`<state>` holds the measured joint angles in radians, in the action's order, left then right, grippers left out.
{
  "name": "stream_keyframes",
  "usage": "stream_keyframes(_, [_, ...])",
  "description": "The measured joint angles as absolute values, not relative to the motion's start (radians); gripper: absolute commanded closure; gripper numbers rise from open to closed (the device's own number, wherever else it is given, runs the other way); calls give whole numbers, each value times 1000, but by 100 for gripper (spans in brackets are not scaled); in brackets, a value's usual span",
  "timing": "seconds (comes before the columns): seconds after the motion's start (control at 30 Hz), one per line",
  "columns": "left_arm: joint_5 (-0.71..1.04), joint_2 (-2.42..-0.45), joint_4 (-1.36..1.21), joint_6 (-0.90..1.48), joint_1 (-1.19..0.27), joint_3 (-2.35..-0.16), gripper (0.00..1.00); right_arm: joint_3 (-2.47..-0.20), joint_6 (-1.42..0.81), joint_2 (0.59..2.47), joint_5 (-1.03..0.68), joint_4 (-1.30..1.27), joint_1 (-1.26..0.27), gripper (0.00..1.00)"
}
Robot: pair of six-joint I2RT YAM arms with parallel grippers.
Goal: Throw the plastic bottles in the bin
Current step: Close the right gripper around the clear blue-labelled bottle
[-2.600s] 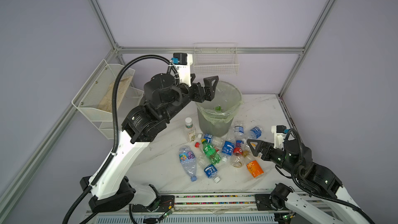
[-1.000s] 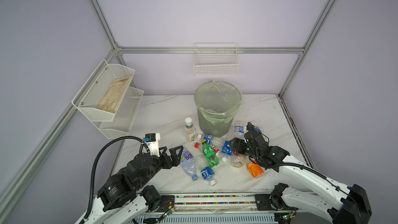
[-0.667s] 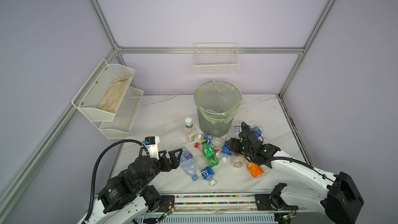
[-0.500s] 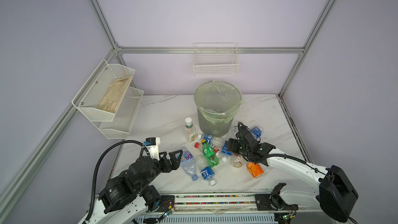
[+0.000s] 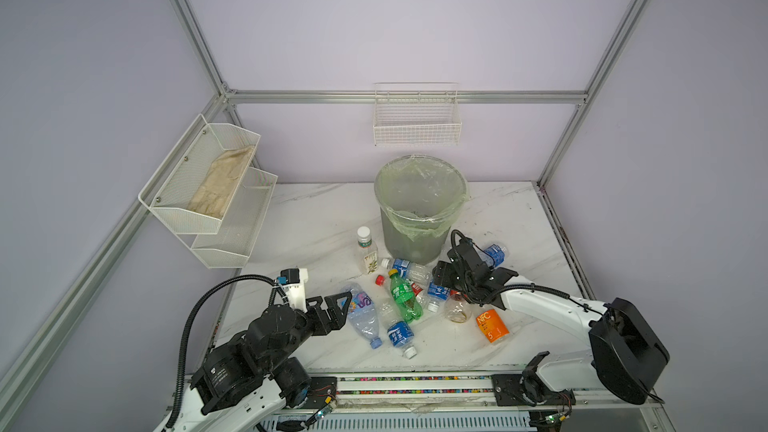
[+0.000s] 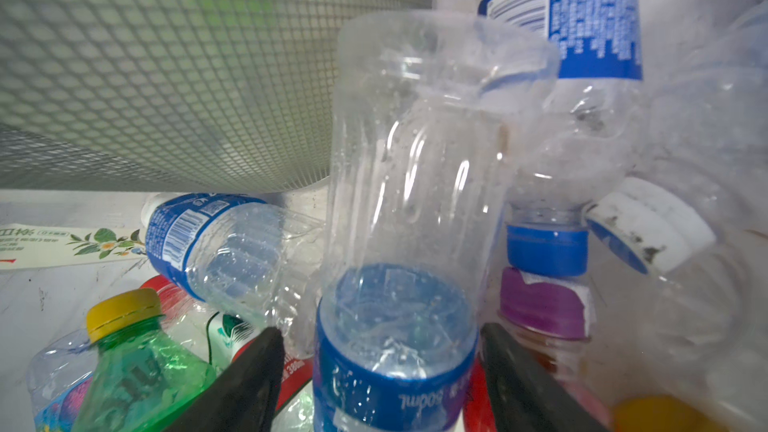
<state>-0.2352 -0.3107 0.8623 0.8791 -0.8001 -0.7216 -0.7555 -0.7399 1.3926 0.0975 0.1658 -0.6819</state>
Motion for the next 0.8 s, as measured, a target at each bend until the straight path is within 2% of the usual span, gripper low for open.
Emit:
stream_keyframes(0.3, [-235, -298, 868, 881, -800, -722, 0, -781, -754, 1491, 97, 140, -662, 25])
stream_keyframes(0.63, [-236, -281, 889, 881, -800, -721, 0, -783, -783, 1495, 96, 138, -661, 48])
stream_keyframes(0.8, [-236, -281, 895, 881, -800, -719, 0, -765, -809, 1418, 94, 145, -661, 51])
